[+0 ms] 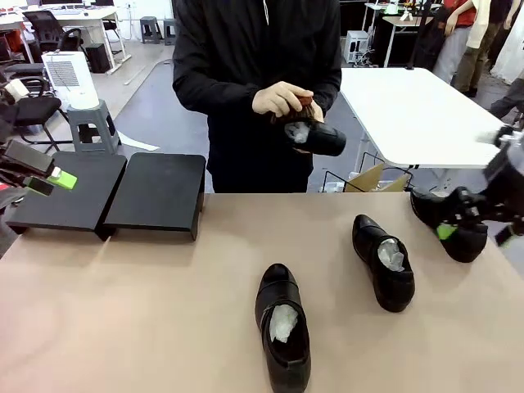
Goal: Organize the shoes by placing them on the stand.
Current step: Place the Shoe from the middle of the table onto the Shoes Stand.
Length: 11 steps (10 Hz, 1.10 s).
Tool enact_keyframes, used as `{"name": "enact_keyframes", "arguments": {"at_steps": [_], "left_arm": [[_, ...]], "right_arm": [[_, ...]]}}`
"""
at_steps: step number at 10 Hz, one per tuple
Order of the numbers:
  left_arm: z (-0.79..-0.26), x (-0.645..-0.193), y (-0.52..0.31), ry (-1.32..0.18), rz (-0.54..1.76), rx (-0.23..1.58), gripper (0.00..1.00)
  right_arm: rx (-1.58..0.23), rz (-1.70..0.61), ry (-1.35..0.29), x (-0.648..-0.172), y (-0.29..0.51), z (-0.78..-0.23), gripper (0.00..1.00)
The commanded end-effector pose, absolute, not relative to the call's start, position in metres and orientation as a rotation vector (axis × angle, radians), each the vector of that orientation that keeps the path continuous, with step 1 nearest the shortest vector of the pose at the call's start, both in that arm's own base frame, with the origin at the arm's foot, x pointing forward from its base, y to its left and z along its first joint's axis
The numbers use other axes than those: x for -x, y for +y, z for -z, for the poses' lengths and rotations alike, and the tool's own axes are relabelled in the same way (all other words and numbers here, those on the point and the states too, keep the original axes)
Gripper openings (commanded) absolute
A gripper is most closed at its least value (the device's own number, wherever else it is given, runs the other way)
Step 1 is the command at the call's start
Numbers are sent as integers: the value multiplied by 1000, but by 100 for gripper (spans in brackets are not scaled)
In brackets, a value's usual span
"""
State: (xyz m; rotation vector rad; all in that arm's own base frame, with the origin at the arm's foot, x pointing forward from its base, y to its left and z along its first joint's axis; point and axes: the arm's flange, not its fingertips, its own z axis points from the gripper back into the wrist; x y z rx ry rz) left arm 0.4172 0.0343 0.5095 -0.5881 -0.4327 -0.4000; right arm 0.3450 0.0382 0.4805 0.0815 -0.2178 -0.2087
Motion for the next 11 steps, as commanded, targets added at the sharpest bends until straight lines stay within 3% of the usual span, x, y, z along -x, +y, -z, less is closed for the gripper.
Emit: {"name": "enact_keyframes", "arguments": {"at_steps": [1,3,5,6,7,8,10,11], "left_arm": [[-513,-385,0,-418,414,588,100],[-516,-337,-54,-302,281,543,100],[-517,-308,-90,-200,398,415,100],[-518,-311,-90,-234,407,354,100],[-525,-338,-68,-428,417,351,100],[-512,-308,-98,-234,376,409,100],[-522,-313,-93,-294,395,369,100],[-524,-289,-127,-306,412,362,100]], "right_arm": [[-73,122,-235,-337,67,-487,100],[-73,122,-235,-337,67,-487,100],[-73,122,-235,-337,67,-487,100],[-73,122,-235,-337,67,-487,100],[-73,122,-235,-337,67,-487,100],[-73,122,-235,-337,67,-487,100],[-73,122,-235,-337,67,-487,100],[-73,122,-235,-337,67,-487,100]]}}
